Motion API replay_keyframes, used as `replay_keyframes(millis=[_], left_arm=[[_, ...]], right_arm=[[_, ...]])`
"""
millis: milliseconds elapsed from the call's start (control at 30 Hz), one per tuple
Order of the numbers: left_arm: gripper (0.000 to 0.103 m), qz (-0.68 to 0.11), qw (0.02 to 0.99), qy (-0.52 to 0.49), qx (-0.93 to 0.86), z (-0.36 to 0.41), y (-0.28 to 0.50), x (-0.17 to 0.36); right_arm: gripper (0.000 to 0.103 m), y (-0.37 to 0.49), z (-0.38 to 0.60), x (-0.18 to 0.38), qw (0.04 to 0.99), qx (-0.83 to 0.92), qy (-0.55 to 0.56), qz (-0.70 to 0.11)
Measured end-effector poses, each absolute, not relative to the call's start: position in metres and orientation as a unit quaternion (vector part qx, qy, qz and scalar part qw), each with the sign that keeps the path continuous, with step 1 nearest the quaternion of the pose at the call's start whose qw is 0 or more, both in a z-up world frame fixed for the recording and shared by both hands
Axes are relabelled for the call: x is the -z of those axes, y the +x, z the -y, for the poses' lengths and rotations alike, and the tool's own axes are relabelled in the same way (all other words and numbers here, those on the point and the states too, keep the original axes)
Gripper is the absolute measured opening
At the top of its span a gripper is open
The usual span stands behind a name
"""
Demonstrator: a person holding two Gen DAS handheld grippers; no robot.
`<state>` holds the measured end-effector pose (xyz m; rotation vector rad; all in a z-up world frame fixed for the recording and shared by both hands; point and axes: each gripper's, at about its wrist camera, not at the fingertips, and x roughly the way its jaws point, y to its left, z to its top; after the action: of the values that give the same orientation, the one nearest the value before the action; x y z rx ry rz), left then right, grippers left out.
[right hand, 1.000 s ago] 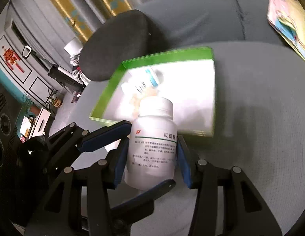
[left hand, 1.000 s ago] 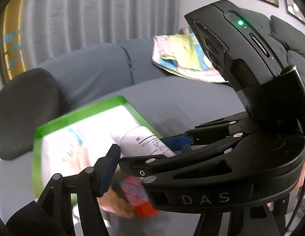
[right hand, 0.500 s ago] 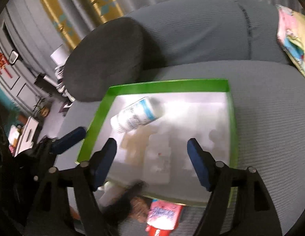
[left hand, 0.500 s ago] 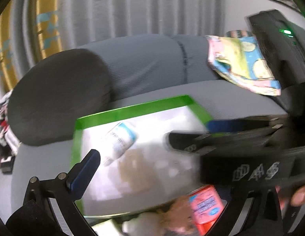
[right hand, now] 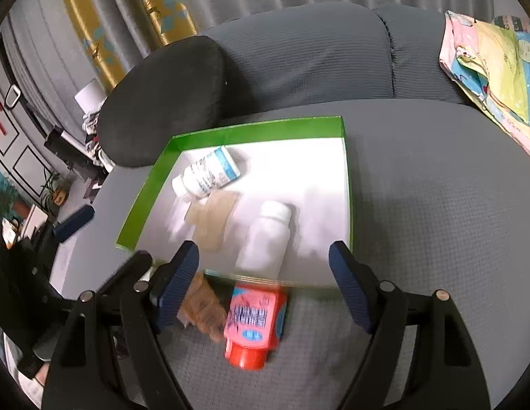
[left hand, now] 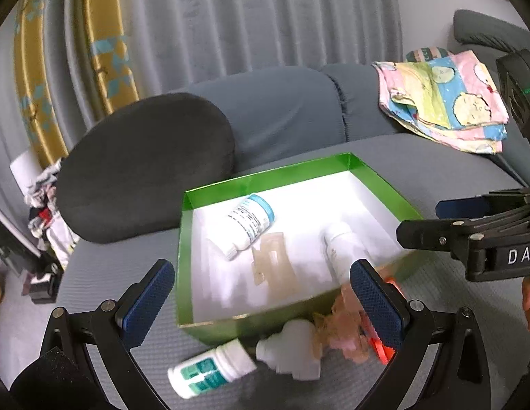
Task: Organize rigid objects
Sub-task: 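Lower the small white bottle into the green box and open the right gripper, then move the left gripper toward the white green-label bottle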
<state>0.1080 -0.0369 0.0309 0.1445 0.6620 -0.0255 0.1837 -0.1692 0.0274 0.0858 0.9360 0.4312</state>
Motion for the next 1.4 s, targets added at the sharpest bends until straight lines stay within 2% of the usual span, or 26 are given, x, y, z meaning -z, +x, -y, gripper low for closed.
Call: replay_keyframes(millis=[367, 433, 500, 767, 1200, 1400], left_arm=[[0.102, -0.308, 0.948, 0.075, 0.021, 0.035, 0.071, -0.045], [0.102, -0.304, 0.950, 0.074, 0.023, 0.032, 0.064, -0.048], [0.102, -0.303, 0.950, 0.070, 0.024, 0.030, 0.059, -0.049], [0.102, -0.314, 0.948, 0.048, 0.011, 0.016, 0.046, -0.048], [0.102, -0.397, 0.916, -0.048, -0.005, -0.064, 0.015, 0.008], [0.102, -0.429, 0.901, -0.067, -0.016, -0.093, 0.006, 0.037]], right_arm=[[0.079, 0.135, 0.153, -0.042, 0.870, -0.223, 0.020, -0.438], [0.080, 0.128, 0.151, -0.043, 0.871, -0.222, 0.014, -0.438], [0.087, 0.121, 0.149, -0.044, 0.873, -0.219, 0.007, -0.436], [0.087, 0.103, 0.147, -0.049, 0.874, -0.219, 0.011, -0.434], [0.090, 0.085, 0.146, -0.021, 0.853, -0.223, 0.013, -0.473], [0.090, 0.082, 0.116, 0.011, 0.803, -0.279, 0.048, -0.525]])
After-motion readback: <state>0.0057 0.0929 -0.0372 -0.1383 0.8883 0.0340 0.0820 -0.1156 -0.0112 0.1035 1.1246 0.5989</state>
